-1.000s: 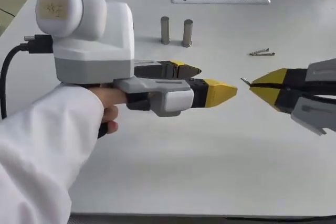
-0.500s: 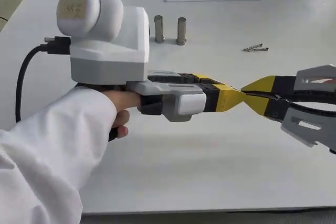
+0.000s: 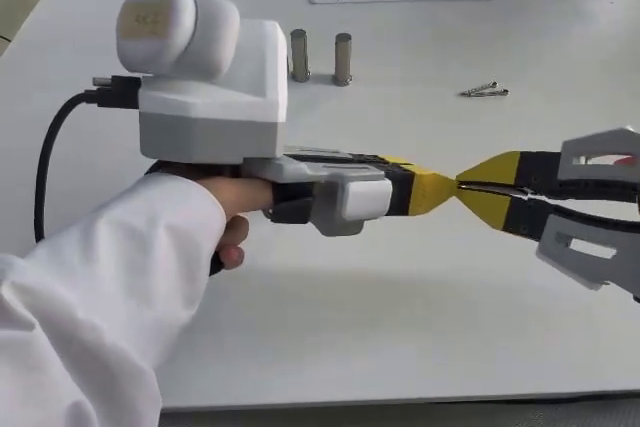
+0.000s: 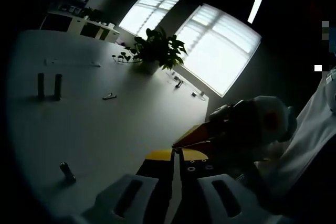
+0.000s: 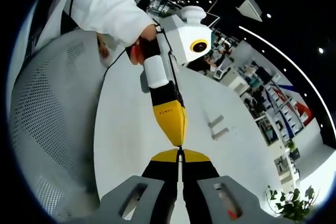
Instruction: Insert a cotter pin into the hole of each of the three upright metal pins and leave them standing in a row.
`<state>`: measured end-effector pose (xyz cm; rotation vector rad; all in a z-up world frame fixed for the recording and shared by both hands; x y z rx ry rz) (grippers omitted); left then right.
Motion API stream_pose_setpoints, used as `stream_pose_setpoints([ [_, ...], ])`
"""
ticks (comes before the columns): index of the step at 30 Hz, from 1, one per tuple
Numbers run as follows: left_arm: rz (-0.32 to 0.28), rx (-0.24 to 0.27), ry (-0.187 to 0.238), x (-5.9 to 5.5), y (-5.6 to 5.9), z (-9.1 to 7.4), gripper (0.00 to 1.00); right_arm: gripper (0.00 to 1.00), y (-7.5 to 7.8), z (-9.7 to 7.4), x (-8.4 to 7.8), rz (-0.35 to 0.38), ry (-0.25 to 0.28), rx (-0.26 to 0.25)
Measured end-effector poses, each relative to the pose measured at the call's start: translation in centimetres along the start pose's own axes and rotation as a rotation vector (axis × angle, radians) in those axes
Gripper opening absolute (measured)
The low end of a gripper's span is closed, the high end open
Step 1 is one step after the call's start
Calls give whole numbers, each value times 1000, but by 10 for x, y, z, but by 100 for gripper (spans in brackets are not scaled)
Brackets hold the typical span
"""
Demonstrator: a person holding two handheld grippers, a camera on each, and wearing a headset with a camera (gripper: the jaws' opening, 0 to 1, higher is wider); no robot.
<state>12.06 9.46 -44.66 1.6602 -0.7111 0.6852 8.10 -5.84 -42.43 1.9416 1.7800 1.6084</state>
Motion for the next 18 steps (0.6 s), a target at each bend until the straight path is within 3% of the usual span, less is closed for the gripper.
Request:
stream_pose_setpoints([
  [12, -38, 14, -6, -2, 0, 0, 0, 0, -2, -1, 2, -50, -10, 10],
  [18, 4, 29, -34, -1, 1, -2, 0, 0, -3, -1, 2, -46, -6, 17],
])
Point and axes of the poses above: the centre of the closed fingertips' face, and the gripper's own axes: z roughly forward along the fingers, y roughly to its right, x roughly out of its top, the point moved 10 cm from there along -z, roughly backward along the fingers, and after that the axes turned 10 degrees about -x, right-handed, at the moved point
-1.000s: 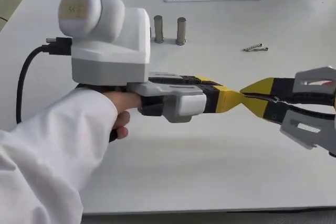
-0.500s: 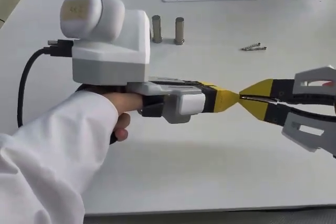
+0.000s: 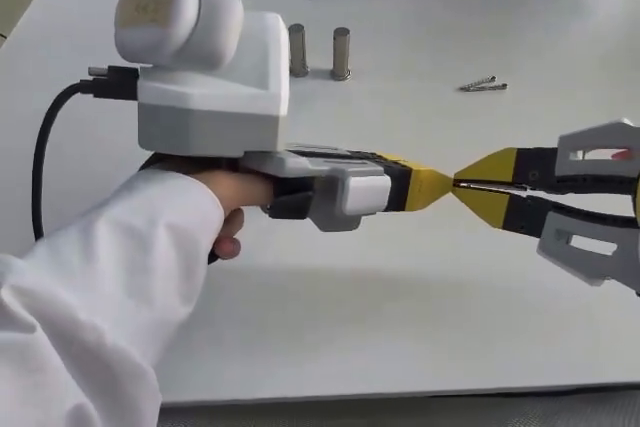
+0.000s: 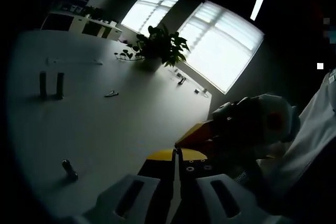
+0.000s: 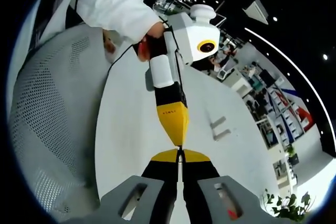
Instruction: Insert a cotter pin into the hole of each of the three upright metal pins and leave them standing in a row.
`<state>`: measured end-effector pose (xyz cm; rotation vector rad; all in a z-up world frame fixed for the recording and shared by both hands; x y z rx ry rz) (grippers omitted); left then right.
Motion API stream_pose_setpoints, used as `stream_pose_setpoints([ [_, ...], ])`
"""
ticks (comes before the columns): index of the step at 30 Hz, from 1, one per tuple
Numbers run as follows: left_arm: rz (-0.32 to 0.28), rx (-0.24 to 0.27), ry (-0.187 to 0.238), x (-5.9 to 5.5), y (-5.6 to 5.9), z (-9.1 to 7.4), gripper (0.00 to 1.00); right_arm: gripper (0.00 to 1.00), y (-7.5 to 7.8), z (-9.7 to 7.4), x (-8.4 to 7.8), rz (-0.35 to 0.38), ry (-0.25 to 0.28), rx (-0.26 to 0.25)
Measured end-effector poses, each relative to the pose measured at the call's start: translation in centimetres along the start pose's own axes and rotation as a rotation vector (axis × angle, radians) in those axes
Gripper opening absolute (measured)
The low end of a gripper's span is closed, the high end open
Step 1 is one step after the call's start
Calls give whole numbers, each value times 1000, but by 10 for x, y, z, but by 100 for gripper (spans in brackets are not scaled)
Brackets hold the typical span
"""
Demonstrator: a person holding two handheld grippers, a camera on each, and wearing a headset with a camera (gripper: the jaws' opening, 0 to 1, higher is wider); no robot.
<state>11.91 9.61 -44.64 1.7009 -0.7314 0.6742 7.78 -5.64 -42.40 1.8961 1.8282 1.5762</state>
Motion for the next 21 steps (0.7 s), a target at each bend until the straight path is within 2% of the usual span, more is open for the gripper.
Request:
stream_pose_setpoints([
  [12, 2, 15, -3, -2, 3, -1, 0, 0, -1, 2, -1, 18, 25, 1],
  [17, 24, 20, -13, -5, 4, -3, 0, 2, 1, 3, -4, 68, 38, 3],
  [21, 69, 23, -25, -6, 7, -7, 0, 3, 3, 4, -9, 149, 50, 30],
])
Point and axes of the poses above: the centre of the closed fingertips' face, and the gripper's own axes: z roughly forward along the fingers, y roughly to its right, x roughly out of its top, the point moved 10 cm from there along -z, roughly backward along the fingers, and after that the axes turned 10 degrees about -x, right-handed, at the moved point
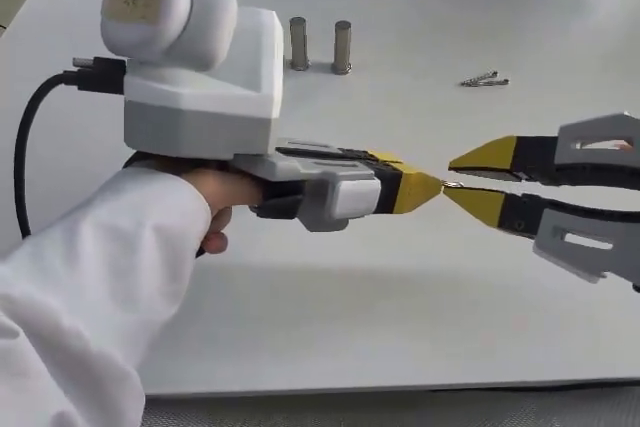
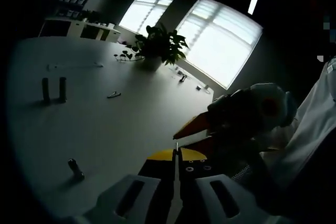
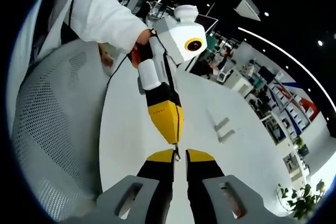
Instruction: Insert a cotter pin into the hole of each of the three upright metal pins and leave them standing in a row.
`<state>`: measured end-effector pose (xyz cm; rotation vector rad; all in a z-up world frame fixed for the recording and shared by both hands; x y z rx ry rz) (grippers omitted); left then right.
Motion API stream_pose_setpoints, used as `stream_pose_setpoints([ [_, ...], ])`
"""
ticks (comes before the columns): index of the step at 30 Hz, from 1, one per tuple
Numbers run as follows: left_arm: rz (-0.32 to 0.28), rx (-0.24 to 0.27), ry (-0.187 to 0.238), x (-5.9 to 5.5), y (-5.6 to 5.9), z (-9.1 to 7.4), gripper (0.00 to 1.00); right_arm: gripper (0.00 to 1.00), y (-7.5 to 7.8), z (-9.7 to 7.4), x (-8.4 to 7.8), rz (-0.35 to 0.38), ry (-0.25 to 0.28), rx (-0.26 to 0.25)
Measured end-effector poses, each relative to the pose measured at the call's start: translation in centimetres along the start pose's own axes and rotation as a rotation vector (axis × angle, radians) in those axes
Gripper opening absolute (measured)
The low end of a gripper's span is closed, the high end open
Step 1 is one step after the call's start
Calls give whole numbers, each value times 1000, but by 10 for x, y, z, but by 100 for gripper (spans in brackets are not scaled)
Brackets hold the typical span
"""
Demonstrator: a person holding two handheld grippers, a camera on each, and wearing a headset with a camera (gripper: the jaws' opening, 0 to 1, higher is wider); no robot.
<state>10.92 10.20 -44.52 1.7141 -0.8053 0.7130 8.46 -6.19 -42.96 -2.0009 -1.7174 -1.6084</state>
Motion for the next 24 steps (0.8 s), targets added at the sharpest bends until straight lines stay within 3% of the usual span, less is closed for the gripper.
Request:
stream_pose_setpoints([
  [5, 166, 10, -30, 0, 1, -7, 0, 4, 7, 1, -10, 172, 23, 37],
  [10, 307, 3, -72, 0, 4, -12, 0, 4, 9, 3, -16, 300, 42, 126],
  [14, 405, -11, -95, 0, 3, -16, 0, 4, 9, 6, -19, 333, 44, 148],
  [15, 456, -18, -107, 1, 4, -16, 0, 4, 7, 8, -19, 349, 49, 170],
  [20, 560, -54, -146, -1, 9, -14, 0, 6, 1, 12, -18, 359, 60, 223],
  [24, 587, -70, -173, -3, 11, -12, 0, 6, -3, 15, -15, 347, 65, 242],
])
Point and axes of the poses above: the centre of the closed fingertips' face, and the gripper's own axes: z roughly forward along the fingers, y roughly to its right, x roughly out of its top, the point moved 10 cm from there along -z, roughly backward along the fingers, and after that the axes turned 10 degrees about -x, right-handed, at the moved point
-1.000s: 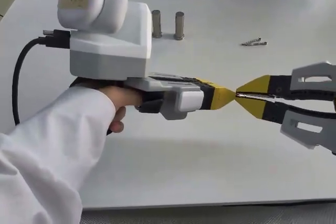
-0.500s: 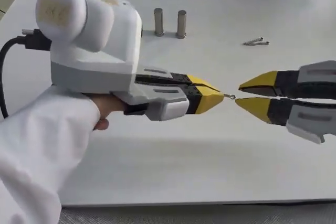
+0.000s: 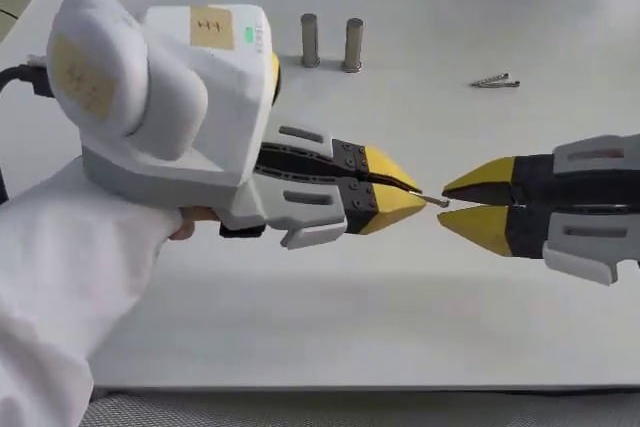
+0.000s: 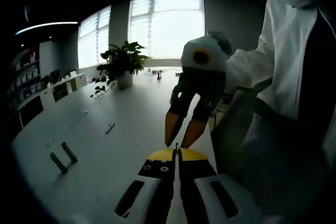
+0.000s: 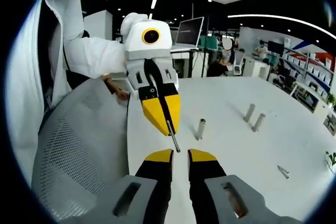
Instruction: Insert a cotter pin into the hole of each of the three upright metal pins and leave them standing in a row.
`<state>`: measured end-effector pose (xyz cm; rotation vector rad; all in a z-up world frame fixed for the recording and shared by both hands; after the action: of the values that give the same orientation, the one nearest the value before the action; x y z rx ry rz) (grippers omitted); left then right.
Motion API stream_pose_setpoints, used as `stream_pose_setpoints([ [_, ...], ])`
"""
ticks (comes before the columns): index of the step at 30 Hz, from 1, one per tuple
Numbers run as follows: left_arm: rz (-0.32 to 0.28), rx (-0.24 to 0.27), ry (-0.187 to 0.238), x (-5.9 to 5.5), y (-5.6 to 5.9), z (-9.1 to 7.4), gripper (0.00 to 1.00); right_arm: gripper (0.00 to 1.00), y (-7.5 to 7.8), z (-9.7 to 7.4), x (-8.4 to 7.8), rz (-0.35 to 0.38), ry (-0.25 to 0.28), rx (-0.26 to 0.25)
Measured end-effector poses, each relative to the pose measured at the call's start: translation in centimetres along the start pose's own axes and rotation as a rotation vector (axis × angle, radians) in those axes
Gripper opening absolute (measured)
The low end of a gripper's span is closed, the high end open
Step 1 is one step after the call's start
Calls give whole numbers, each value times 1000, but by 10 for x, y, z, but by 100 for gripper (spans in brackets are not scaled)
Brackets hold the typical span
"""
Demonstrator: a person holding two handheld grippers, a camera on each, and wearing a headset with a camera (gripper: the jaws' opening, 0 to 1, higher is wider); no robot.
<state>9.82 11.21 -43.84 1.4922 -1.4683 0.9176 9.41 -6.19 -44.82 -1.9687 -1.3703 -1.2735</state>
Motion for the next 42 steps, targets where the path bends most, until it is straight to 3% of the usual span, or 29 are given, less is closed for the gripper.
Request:
stream_pose_setpoints([
  [12, 39, -29, -11, 0, 2, 1, 0, 0, -6, 6, -2, -20, -16, 54],
  [18, 65, -34, -67, -8, 0, -3, 0, 0, -6, 9, 0, -33, -28, 97],
  [24, 49, -43, -85, -14, 3, -4, 0, 0, -9, 11, 2, -78, -73, 162],
  [30, -34, -28, -68, -24, 3, -8, 0, 0, -10, 18, 1, -75, -95, 188],
  [35, -47, 42, -27, -28, -2, -18, 3, 0, -7, 26, 7, -66, -80, 185],
  [40, -78, 136, 24, -29, -12, -31, 19, 0, 5, 34, 14, -65, -65, 142],
  [41, -99, 185, 37, -31, -16, -35, 22, 0, 10, 38, 15, -76, -67, 126],
  [42, -103, 196, 40, -32, -17, -36, 25, 0, 11, 40, 15, -84, -69, 122],
])
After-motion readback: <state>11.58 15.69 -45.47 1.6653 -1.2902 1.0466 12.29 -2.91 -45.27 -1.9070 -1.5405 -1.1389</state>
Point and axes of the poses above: the centre of the closed fingertips' face, and the gripper's own axes: z roughly forward along the fingers, y roughly to its right, x roughly out of its top, the point moved 10 cm from there along -z, roughly backward along the fingers, and after that the axes turned 10 degrees about -x, right-handed, at the moved point
